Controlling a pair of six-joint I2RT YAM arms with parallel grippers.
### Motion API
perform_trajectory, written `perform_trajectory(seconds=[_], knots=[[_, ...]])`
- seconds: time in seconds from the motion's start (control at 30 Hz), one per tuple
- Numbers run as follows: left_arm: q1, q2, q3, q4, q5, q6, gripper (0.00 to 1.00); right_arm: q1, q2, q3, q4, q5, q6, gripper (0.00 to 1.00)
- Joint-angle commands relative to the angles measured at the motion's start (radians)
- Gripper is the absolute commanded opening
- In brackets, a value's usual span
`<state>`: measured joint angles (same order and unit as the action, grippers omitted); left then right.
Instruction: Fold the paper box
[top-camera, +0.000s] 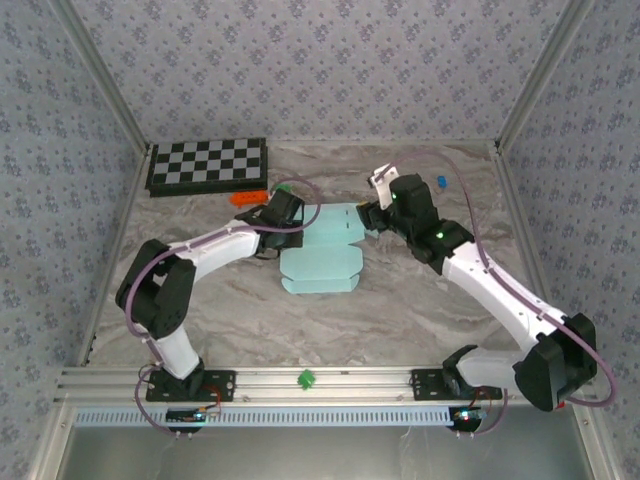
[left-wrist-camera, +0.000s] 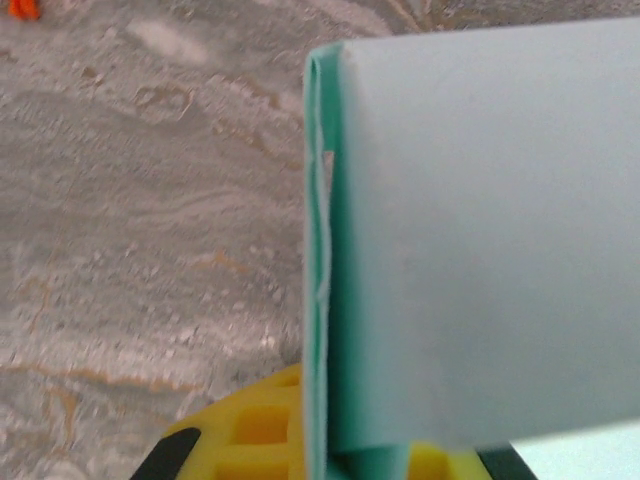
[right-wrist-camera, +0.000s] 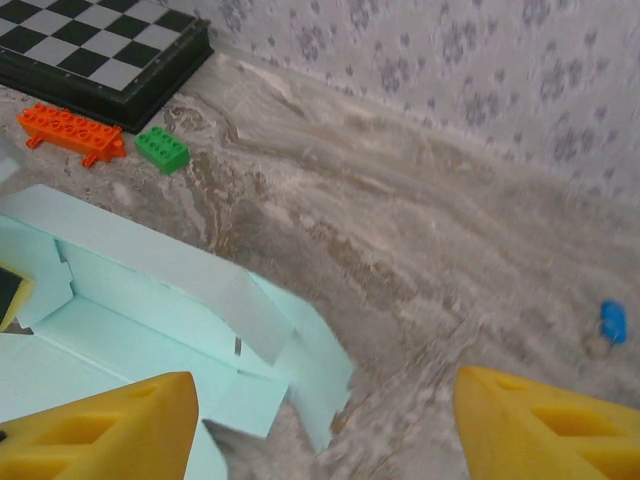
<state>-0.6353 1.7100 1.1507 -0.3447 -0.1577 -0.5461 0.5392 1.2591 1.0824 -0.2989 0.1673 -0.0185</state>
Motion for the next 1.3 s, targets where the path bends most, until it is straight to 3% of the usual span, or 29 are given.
perform_trajectory(seconds=[0.0, 0.13, 0.4, 0.73, 0.97, 1.27], knots=[[-0.001, -0.043, 0.067, -0.111, -0.003, -0.09, 0.0, -0.015, 0.044, 0.047, -0.168, -0.079, 0.188, 0.68], [0.0, -0.05, 0.074, -0.133, 0.011, -0.122, 0.0, -0.051, 0.121, 0.131, -0.207, -0.187, 0.247, 0.6], [0.0, -0.049, 0.082, -0.145, 0.032, -0.137, 0.0, -0.049, 0.226, 0.244, -0.238, -0.216, 0.291, 0.44], [0.0, -0.039, 0.099, -0.151, 0.043, -0.136, 0.0, -0.058, 0.325, 0.323, -0.239, -0.207, 0.333, 0.08], [0.0, -0.041, 0.099, -0.148, 0.055, -0.134, 0.0, -0.057, 0.389, 0.357, -0.238, -0.178, 0.352, 0.01], [-0.001, -0.046, 0.099, -0.148, 0.057, -0.131, 0.0, -0.057, 0.443, 0.374, -0.243, -0.169, 0.365, 0.0]])
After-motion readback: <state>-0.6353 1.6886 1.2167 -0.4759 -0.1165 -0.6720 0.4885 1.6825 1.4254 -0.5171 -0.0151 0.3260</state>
